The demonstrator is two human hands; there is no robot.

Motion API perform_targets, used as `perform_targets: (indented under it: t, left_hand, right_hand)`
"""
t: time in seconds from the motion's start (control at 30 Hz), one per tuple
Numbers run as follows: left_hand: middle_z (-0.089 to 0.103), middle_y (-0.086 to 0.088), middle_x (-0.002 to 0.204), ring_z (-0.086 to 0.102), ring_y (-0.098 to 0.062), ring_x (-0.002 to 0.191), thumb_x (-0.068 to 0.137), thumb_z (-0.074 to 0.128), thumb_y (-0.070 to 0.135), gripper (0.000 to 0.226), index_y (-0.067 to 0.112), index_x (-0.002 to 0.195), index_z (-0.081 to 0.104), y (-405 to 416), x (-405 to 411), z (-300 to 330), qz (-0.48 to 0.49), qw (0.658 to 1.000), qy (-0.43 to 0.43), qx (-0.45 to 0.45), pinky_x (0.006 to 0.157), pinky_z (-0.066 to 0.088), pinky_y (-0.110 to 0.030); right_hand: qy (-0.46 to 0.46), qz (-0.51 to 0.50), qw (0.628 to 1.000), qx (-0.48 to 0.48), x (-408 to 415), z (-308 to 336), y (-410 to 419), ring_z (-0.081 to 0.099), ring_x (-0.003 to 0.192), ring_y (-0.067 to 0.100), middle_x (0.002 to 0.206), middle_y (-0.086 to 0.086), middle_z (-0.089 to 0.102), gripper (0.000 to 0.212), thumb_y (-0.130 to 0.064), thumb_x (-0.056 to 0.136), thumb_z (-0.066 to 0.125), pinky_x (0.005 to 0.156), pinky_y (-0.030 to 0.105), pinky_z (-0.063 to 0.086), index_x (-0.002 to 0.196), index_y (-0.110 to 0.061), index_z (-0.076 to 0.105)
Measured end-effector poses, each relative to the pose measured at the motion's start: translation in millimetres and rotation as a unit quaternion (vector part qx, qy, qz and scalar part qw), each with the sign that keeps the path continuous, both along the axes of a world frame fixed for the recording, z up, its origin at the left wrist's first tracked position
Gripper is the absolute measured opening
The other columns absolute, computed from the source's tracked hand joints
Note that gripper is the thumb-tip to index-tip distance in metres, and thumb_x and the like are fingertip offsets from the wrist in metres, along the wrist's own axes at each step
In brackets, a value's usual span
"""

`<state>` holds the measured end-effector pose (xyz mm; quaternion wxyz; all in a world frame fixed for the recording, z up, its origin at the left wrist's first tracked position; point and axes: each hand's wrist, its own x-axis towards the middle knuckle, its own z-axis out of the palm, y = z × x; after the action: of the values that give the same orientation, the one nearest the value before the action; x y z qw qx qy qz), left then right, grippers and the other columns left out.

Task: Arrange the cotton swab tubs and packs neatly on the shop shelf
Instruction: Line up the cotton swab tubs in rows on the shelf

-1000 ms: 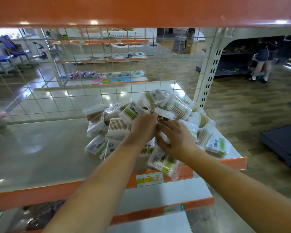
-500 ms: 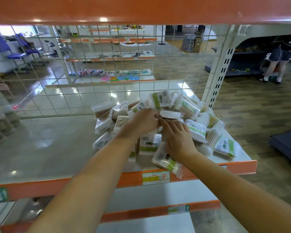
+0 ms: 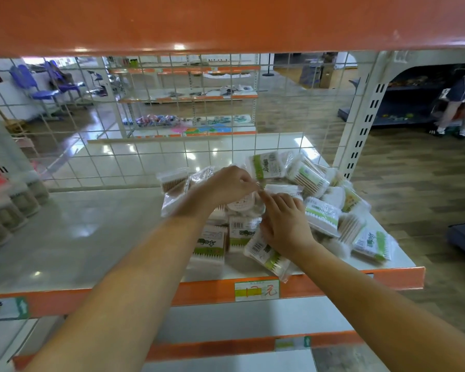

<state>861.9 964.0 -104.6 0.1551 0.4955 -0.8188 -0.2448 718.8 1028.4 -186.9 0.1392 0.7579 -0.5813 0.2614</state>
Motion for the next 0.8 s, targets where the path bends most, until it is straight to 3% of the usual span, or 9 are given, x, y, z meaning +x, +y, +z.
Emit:
perform_targets:
  t: [0.07, 0.23, 0.37, 0.5, 0.63, 0.7, 0.8]
  left_hand:
    - [0.062, -0.006, 0.097, 0.054, -0.013, 0.072, 0.093, 0.046, 0.028, 0.027, 0.012, 0.102, 0.065, 1.1, 0.1, 3.9, 0.011, 1.0, -0.006, 0.01, 0.054, 0.039, -0.019]
    - [0.063, -0.012, 0.107, 0.063, -0.027, 0.093, 0.094, 0.044, 0.027, 0.031, 0.008, 0.108, 0.064, 4.5, -0.2, 12.0, 0.006, 0.999, -0.004, 0.039, 0.073, 0.052, -0.033]
    - [0.062, -0.016, 0.11, 0.065, -0.033, 0.09, 0.095, 0.044, 0.027, 0.033, 0.005, 0.111, 0.063, 9.9, 2.0, 22.0, 0.001, 0.998, -0.007, 0.066, 0.071, 0.055, -0.037]
    - [0.062, -0.013, 0.107, 0.063, -0.031, 0.093, 0.095, 0.047, 0.03, 0.031, 0.007, 0.109, 0.063, 11.7, 10.3, 28.9, 0.002, 0.999, -0.007, 0.044, 0.066, 0.054, -0.031]
    - [0.062, -0.01, 0.094, 0.06, -0.026, 0.086, 0.094, 0.05, 0.036, 0.032, 0.009, 0.098, 0.066, 9.2, 28.6, 29.3, 0.044, 0.998, 0.044, -0.031, 0.073, 0.05, -0.035]
    - [0.059, -0.009, 0.084, 0.057, -0.024, 0.079, 0.094, 0.05, 0.035, 0.033, 0.007, 0.089, 0.066, 6.6, 42.0, 27.7, 0.089, 0.989, 0.055, -0.104, 0.067, 0.044, -0.03]
    - [0.053, -0.005, 0.074, 0.052, -0.024, 0.072, 0.093, 0.047, 0.03, 0.027, 0.013, 0.072, 0.054, 3.2, 64.9, 24.4, 0.137, 0.972, 0.007, -0.192, 0.06, 0.033, -0.027]
  right_hand:
    - [-0.005, 0.004, 1.0, 0.003, -0.2, -0.2, 1.1, 0.063, 0.089, 0.03, 0.097, 0.008, 0.067, 0.054, -0.038, 0.081, 0.042, 0.076, 0.043, 0.05, 0.12, -0.003, 0.054]
    - [-0.005, -0.018, 0.999, 0.034, 2.2, 2.4, -1.0, 0.063, 0.09, 0.028, 0.101, 0.008, 0.067, 0.071, -0.058, 0.077, 0.046, 0.075, 0.041, 0.05, 0.122, -0.004, 0.055]
    - [-0.047, 0.0, 0.998, 0.039, 7.4, 3.5, -4.0, 0.061, 0.097, 0.033, 0.107, 0.012, 0.065, 0.072, -0.05, 0.074, 0.059, 0.079, 0.044, 0.048, 0.127, -0.001, 0.051]
    - [-0.074, 0.006, 0.997, 0.023, 19.2, 10.2, -9.2, 0.062, 0.094, 0.034, 0.104, 0.014, 0.065, 0.07, -0.049, 0.073, 0.06, 0.078, 0.044, 0.049, 0.123, 0.001, 0.053]
    - [-0.146, 0.033, 0.988, 0.025, 40.6, 19.0, -13.1, 0.057, 0.101, 0.034, 0.109, 0.017, 0.061, 0.065, -0.036, 0.072, 0.075, 0.085, 0.039, 0.045, 0.12, 0.001, 0.052]
    - [-0.184, 0.049, 0.981, 0.045, 53.9, 24.2, -12.7, 0.052, 0.105, 0.031, 0.113, 0.016, 0.057, 0.063, -0.032, 0.073, 0.076, 0.088, 0.035, 0.04, 0.121, -0.001, 0.05]
    - [-0.203, 0.059, 0.975, 0.068, 74.6, 24.8, -17.4, 0.049, 0.108, 0.027, 0.116, 0.013, 0.055, 0.062, -0.032, 0.072, 0.077, 0.09, 0.032, 0.037, 0.118, -0.003, 0.048]
